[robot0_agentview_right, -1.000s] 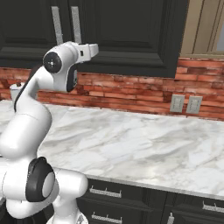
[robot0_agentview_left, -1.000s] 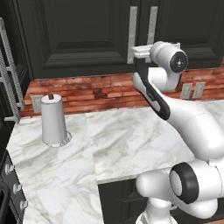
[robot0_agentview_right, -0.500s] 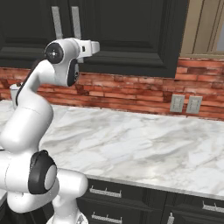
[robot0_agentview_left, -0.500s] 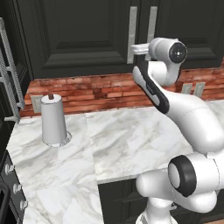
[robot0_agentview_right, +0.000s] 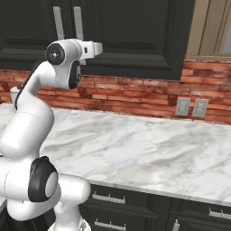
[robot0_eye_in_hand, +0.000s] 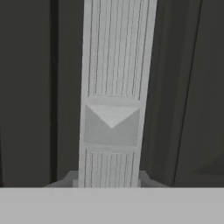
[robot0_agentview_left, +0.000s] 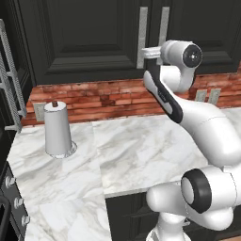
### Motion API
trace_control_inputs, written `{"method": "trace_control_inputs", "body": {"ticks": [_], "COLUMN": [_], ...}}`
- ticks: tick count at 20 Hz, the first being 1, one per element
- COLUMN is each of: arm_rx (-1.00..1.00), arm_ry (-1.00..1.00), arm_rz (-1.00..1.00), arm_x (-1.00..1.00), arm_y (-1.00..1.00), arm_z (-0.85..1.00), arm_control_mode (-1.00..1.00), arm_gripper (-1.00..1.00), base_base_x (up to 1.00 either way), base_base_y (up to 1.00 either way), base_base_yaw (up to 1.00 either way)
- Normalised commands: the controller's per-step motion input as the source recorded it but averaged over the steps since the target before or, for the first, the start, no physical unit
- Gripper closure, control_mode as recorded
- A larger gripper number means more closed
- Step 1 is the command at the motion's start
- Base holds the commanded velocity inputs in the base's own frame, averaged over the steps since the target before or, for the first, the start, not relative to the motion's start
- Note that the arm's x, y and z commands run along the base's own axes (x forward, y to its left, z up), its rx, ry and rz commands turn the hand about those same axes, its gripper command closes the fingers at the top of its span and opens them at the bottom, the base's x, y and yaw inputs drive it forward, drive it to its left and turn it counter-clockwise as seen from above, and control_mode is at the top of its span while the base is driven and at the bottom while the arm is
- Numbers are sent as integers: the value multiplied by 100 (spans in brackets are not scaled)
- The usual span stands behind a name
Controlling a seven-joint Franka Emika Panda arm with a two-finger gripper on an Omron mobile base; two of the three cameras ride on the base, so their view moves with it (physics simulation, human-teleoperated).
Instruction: Open the cabinet directly in front. Then move the beer and the cup to the dining counter with the jar on it.
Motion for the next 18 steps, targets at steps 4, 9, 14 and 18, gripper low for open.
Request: {"method": "trace_control_inputs", "body": {"ticks": [4, 9, 14, 18], "arm_rx": [0, 0, 0, 0], "arm_ry": [-1, -3, -2, 0], "arm_rz": [0, 0, 0, -1], "arm_x": [-29, -82, -91, -90], "arm_y": [-1, -38, -55, -63], "arm_z": [0, 2, 0, 0], "arm_control_mode": [-100, -100, -100, -100], "arm_gripper": [100, 100, 100, 100], "base_base_x": [0, 0, 0, 0], "base_base_y": [0, 0, 0, 0], "base_base_yaw": [0, 0, 0, 0]}}
